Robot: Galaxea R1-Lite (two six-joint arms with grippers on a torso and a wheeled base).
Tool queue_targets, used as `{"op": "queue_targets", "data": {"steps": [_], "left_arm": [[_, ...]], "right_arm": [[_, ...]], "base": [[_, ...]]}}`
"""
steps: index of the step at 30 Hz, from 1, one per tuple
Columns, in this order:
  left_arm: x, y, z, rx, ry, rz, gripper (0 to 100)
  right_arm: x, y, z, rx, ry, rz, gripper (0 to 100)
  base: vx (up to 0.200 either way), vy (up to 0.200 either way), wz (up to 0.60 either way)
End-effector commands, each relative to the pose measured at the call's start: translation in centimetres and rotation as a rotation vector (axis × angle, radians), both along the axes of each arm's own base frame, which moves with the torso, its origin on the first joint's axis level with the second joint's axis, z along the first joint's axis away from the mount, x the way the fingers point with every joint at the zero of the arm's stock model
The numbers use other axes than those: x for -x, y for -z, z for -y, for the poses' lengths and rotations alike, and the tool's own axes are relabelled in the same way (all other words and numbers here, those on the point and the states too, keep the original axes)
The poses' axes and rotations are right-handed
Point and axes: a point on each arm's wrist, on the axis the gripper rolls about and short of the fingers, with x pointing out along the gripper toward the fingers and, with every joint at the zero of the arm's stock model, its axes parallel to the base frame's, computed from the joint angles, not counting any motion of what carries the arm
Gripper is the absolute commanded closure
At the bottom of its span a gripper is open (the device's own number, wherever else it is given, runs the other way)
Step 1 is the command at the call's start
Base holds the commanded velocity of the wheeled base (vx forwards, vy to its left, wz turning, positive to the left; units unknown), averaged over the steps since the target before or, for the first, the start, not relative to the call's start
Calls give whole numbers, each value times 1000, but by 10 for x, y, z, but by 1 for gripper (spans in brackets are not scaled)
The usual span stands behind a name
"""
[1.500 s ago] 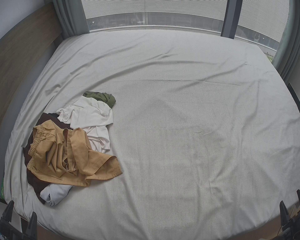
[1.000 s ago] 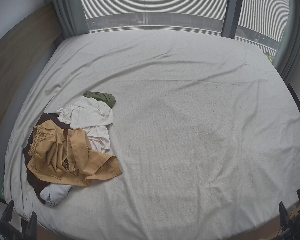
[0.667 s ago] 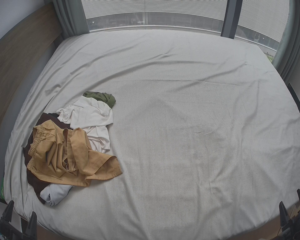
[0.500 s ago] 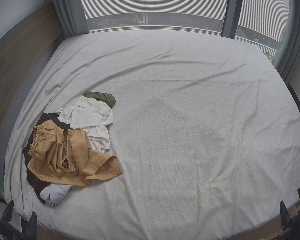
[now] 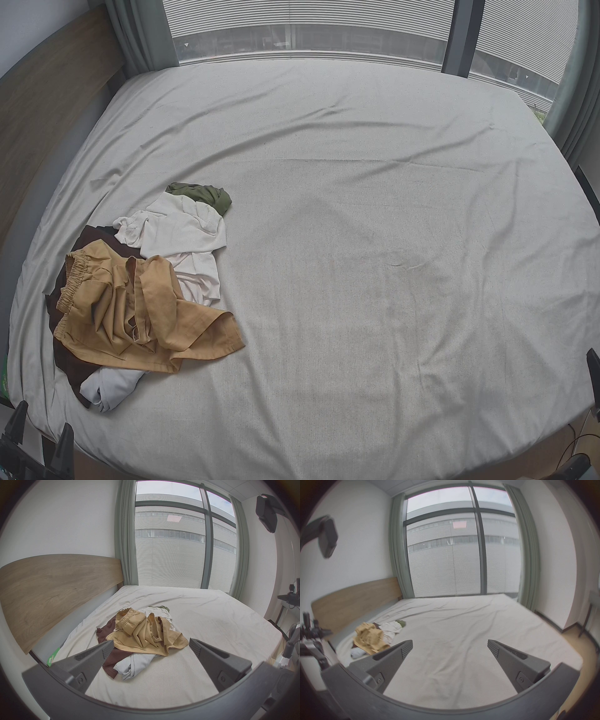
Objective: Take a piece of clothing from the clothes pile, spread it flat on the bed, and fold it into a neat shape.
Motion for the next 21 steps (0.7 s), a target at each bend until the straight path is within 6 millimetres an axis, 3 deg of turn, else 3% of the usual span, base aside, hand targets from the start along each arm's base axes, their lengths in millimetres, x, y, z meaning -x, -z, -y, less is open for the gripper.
{"op": "queue_targets", "data": {"steps": [1, 3, 4, 13, 21], "left_arm": [[0, 5, 0, 0, 2, -1, 0], [0, 5, 0, 0, 0, -1, 0], [0, 5, 0, 0, 0, -1, 0], [0, 5, 0, 0, 0, 0, 0], [0, 5, 0, -2, 0, 0, 0]], "right_arm": [[-43, -26, -11, -131, -174, -182, 0], [-46, -27, -12, -141, -185, -196, 0], [-62, -33, -18, -183, -245, -263, 0], [-115, -40, -35, -181, -338, -360, 0], [-159, -30, -64, -193, -426, -420, 0]], "base": [[0, 0, 0], [0, 0, 0], [0, 0, 0], [0, 0, 0], [0, 0, 0]]}}
